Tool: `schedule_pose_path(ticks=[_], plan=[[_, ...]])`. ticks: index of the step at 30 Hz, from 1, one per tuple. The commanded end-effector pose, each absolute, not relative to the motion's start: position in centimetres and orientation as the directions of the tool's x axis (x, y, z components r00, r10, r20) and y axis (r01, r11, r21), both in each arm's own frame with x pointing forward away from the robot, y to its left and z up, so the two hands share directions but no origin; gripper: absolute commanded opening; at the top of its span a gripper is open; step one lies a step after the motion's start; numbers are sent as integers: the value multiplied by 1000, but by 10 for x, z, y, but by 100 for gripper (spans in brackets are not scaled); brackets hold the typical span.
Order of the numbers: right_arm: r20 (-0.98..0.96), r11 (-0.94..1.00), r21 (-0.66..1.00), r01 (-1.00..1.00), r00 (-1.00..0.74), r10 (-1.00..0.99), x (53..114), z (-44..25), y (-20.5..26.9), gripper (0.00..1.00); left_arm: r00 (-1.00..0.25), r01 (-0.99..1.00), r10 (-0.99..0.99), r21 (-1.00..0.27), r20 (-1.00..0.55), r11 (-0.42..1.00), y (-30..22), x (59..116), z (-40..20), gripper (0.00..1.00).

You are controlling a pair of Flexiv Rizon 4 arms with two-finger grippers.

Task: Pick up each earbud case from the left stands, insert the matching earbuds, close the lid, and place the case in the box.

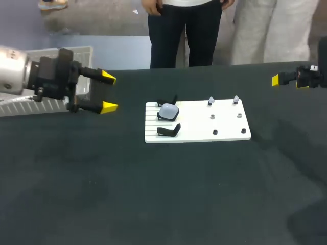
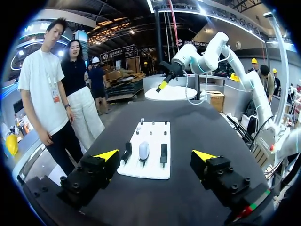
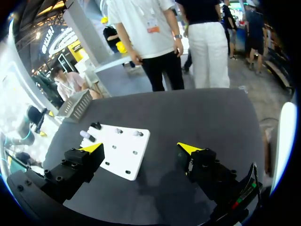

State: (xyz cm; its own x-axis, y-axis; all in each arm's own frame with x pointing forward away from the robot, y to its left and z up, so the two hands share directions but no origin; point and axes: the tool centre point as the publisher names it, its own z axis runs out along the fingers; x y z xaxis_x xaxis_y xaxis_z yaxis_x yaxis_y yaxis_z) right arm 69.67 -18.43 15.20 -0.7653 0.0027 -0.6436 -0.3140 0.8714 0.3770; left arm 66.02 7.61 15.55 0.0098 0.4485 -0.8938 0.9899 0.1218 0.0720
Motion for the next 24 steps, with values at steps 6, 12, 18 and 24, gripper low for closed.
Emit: schedule_pose_path(ticks=[6,12,18,24], plan=[[-644,869,379,-317,-765,2,698,151,-185,100,6,987,447,76,-894,139,31,662,138,100],[-644,869,379,-317,-765,2,698,151,-185,100,-11,991,454,51,-891,123,11,667,120,100],[-644,869,379,-317,-765,2,698,151,-185,100,6,992,509,71,-861,108,2,676,106,100],[-644,869,379,-317,-765,2,698,151,-185,100,33,991,583,103,-811,88,3,689,98,100]])
